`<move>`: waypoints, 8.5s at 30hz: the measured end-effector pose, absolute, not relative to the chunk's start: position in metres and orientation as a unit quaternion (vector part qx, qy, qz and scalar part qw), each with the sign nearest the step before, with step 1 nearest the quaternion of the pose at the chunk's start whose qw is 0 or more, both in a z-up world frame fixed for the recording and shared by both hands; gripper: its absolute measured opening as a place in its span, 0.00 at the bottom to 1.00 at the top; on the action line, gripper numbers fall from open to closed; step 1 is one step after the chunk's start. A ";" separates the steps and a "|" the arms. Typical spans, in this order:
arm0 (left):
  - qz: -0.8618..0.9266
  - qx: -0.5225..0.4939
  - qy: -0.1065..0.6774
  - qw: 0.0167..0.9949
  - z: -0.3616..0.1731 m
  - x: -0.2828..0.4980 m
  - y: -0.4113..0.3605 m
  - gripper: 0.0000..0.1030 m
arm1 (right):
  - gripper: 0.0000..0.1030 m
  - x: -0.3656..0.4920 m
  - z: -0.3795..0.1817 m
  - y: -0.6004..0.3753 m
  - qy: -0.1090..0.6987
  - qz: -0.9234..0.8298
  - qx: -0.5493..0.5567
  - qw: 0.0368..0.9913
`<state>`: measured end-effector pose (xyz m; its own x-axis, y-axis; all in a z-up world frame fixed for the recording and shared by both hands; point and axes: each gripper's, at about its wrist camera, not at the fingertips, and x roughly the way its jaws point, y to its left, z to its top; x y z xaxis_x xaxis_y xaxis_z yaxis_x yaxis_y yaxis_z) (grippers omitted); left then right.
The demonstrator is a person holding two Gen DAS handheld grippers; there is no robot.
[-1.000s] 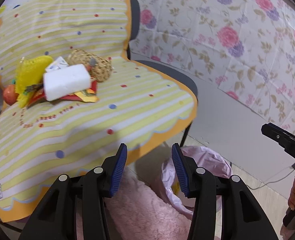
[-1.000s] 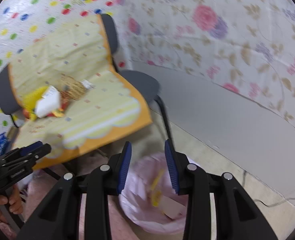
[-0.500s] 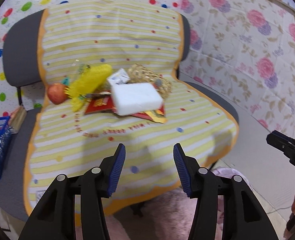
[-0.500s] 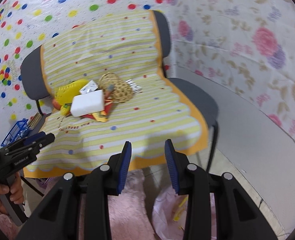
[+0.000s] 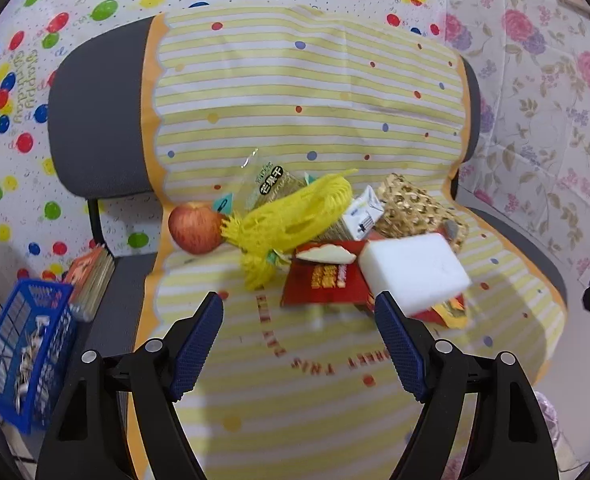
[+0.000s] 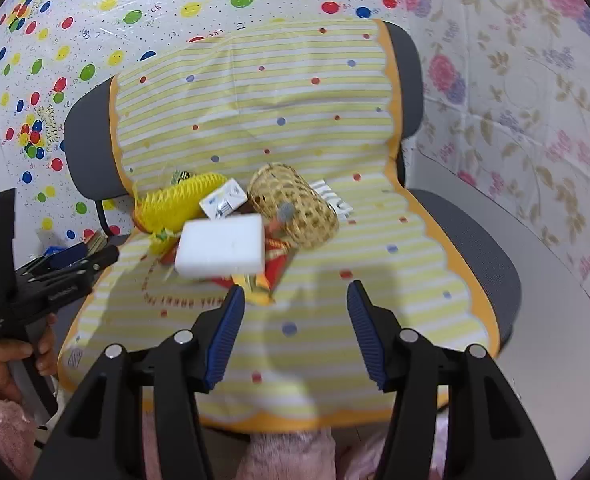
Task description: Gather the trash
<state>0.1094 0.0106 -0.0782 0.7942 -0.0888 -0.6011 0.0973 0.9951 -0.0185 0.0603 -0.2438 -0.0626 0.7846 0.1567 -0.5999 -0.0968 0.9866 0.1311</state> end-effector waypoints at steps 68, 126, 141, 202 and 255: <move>-0.042 -0.066 0.320 0.944 -0.074 0.090 0.062 0.09 | 0.14 0.165 -0.127 -0.171 0.377 0.187 -0.025 0.907; -0.406 0.038 0.320 0.855 -0.129 -0.068 -0.220 0.10 | 0.16 -0.162 -0.150 -0.388 0.397 -0.199 0.099 0.891; -0.421 0.055 0.358 0.832 -0.148 -0.051 -0.266 0.44 | 0.35 -0.136 -0.182 -0.405 0.429 -0.189 0.116 0.875; -0.024 -0.033 0.330 0.943 -0.066 0.047 0.034 0.64 | 0.49 0.054 -0.085 -0.196 0.347 0.090 -0.038 0.933; -0.117 0.026 0.358 0.926 -0.107 0.155 -0.068 0.64 | 0.02 0.124 -0.062 -0.274 0.314 0.046 0.134 0.939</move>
